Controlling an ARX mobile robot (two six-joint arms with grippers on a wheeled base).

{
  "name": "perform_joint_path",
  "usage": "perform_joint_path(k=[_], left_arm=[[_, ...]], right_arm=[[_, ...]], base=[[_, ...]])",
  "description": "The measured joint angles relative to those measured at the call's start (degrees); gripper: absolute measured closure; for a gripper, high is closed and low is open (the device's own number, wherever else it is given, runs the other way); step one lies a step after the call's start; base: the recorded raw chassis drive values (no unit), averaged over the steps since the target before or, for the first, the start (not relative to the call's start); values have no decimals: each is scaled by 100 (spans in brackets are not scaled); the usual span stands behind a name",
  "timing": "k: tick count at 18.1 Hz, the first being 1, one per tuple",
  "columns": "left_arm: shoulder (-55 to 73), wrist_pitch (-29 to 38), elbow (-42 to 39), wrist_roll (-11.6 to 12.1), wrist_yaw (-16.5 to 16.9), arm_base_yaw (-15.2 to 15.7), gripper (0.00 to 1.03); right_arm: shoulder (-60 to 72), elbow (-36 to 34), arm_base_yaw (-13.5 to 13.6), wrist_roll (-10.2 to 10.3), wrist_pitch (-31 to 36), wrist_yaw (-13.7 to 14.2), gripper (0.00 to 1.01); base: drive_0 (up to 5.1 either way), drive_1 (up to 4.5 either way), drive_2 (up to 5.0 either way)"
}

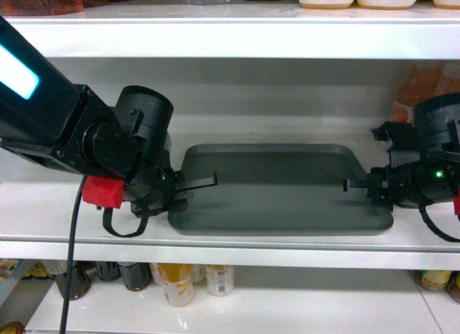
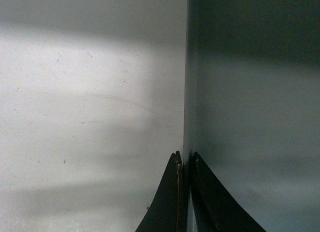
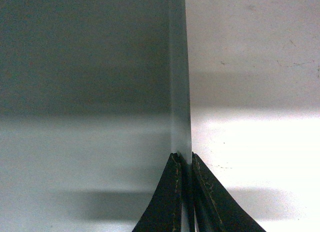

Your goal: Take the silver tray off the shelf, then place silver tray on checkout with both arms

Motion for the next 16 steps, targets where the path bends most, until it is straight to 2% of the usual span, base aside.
perform_joint_path(k=[4,7,13,16], left_arm=[[-319,688,-686,-9,-192,-63,100],[-730,1051,-1353,11,-372,-192,100],[-2332,1685,-2426,363,-837,-452,100],[-3246,1980,-3335,448,-1080,-675,100]], right_arm=[[-304,-682,11,155,487,15,98],[-765,-1445,13,256,807,11,98],[-2391,-2857,13,365,1593,-50,98],[-3731,-3978,7,356,1829,-142,98]], base=[[0,0,0],[0,0,0],[0,0,0],[0,0,0]])
